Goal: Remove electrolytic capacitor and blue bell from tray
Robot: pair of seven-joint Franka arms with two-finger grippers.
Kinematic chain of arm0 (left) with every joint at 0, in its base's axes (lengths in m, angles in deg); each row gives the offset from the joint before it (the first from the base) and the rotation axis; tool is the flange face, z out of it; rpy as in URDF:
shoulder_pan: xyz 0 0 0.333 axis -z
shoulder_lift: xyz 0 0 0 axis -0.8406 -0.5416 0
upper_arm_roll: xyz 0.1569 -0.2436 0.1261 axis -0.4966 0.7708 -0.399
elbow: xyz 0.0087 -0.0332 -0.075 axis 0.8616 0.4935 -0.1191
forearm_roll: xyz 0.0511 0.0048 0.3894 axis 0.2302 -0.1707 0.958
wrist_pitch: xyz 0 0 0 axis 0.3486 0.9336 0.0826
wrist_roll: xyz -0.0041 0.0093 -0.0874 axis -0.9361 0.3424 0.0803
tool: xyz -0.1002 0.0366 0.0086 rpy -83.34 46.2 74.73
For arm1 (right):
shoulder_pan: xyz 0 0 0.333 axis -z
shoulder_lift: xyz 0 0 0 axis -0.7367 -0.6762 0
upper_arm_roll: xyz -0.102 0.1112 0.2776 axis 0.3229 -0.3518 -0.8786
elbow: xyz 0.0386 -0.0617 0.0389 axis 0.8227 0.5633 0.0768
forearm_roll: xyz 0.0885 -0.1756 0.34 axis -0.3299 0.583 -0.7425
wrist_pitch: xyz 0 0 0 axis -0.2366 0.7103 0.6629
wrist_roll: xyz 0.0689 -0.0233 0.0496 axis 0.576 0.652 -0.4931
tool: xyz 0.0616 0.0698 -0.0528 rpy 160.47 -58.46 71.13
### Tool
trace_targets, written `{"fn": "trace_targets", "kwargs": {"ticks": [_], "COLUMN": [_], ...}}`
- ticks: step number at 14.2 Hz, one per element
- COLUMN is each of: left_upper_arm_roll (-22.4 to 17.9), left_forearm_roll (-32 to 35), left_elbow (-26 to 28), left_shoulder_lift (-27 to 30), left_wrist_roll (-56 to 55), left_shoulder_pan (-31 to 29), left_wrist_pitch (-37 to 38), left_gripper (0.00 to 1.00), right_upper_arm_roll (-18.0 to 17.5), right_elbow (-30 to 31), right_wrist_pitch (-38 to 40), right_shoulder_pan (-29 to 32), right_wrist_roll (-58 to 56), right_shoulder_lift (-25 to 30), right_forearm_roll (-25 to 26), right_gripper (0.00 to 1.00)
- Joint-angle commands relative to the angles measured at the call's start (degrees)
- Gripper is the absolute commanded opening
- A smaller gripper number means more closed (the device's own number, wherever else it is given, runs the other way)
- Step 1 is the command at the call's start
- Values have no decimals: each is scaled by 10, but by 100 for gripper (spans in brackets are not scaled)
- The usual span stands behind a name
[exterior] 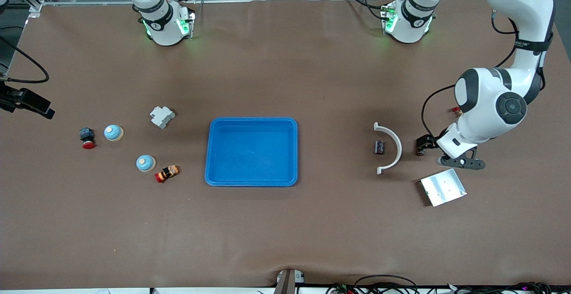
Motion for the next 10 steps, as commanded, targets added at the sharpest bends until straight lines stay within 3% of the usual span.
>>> {"fn": "trace_targets", "kwargs": {"ticks": [1,10], "left_upper_arm_roll": [5,17], "left_forearm_roll": [-10,-3], "left_elbow": [-20,-20], "left_shoulder_lift": [31,170], "left_wrist_roll": [-4,-54], "left_shoulder_pan": [-15,-24], "left_wrist_pitch": [36,122], "left_gripper": [100,100], "right_upper_arm_roll": [-4,-4], "right_elbow": [-8,-9], "right_wrist_pitch": [30,26], "right_shoulder_pan": [1,2], "right_wrist_roll": [1,-2], "right_shoulder_lift": [2,1], "right_forearm_roll": [-6,-6], "right_gripper": [100,100]}}
